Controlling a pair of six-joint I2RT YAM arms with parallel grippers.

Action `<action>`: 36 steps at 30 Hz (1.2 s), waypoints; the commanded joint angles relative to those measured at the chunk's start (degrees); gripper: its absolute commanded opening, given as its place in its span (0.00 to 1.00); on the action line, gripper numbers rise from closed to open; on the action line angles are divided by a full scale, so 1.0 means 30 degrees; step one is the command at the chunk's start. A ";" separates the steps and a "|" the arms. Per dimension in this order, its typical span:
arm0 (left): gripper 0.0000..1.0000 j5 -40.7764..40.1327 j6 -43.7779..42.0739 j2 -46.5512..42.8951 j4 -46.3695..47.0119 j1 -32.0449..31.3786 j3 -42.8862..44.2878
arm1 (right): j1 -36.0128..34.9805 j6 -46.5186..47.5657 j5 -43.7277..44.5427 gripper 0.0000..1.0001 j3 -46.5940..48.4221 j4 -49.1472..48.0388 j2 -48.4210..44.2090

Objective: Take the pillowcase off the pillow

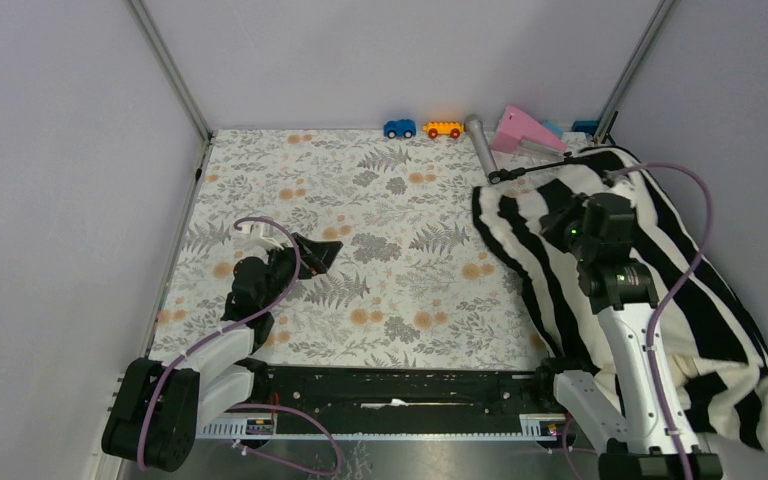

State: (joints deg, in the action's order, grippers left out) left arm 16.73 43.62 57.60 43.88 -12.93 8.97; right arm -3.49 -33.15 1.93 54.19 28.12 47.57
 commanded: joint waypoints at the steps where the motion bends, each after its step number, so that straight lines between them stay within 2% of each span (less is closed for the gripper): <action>1: 0.99 0.0335 0.0110 0.0036 0.1422 -0.0077 0.0181 | -0.3765 0.0609 -0.2051 0.00 0.2862 -0.2414 0.0942; 4: 0.99 0.0250 0.0057 -0.0026 0.1410 -0.0085 0.0144 | -0.7082 0.1467 -0.1426 0.00 0.4380 -0.2366 0.2567; 8: 0.99 0.0215 0.0026 0.0021 0.1414 -0.0114 0.0201 | -1.3696 0.3398 0.3443 0.00 0.6782 -0.2918 0.5178; 11: 0.99 0.0119 -0.0047 -0.0180 0.1221 -0.0144 0.0203 | -1.5835 0.4406 0.3730 0.00 0.8149 -0.4614 0.7227; 15: 0.99 -0.0163 -0.0232 -0.0617 0.0682 -0.0144 0.0246 | -1.5918 0.4283 0.4386 0.00 0.9977 -0.6115 1.0325; 16: 0.99 -0.0266 -0.0262 -0.0688 0.0504 -0.0144 0.0274 | -1.5918 0.4362 0.4532 0.05 1.0625 -0.5996 1.1073; 18: 0.99 -0.0374 -0.0349 -0.0876 0.0093 -0.0145 0.0372 | -1.5918 0.4994 0.3751 0.44 1.1905 -0.4980 1.2341; 19: 0.99 -0.0441 -0.0383 -0.0991 -0.0108 -0.0144 0.0418 | -1.5925 0.5169 0.3574 0.60 1.2202 -0.4437 1.2658; 20: 0.99 -0.0478 -0.0388 -0.1090 -0.0246 -0.0144 0.0435 | -1.5915 0.5157 0.3834 0.73 1.2188 -0.4046 1.2778; 23: 0.99 -0.0444 -0.0212 -0.1185 -0.0328 -0.0144 0.0463 | -1.5896 0.4583 0.5960 0.98 1.0390 -0.3712 1.2150; 26: 0.99 -0.0242 0.0038 -0.0801 -0.0674 -0.0158 0.0763 | -1.5132 0.3653 0.7106 1.00 0.8421 -0.2311 1.1307; 28: 0.99 -0.0299 0.0198 -0.0257 -0.1181 -0.0172 0.1055 | -1.4107 0.3109 0.6618 1.00 0.6556 -0.1446 1.0631; 32: 0.99 -0.0354 0.0333 0.1337 -0.2944 -0.0210 0.2116 | -1.1855 0.2677 0.6425 1.00 0.2284 -0.1682 0.8160; 36: 0.98 0.0186 0.0171 0.3262 -0.3901 -0.0337 0.3388 | -0.7980 0.1757 0.6172 1.00 -0.1343 -0.1854 0.6168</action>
State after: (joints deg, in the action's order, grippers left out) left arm 16.08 44.05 63.64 34.26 -13.45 14.46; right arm -36.34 -24.27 19.57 57.06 22.33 72.42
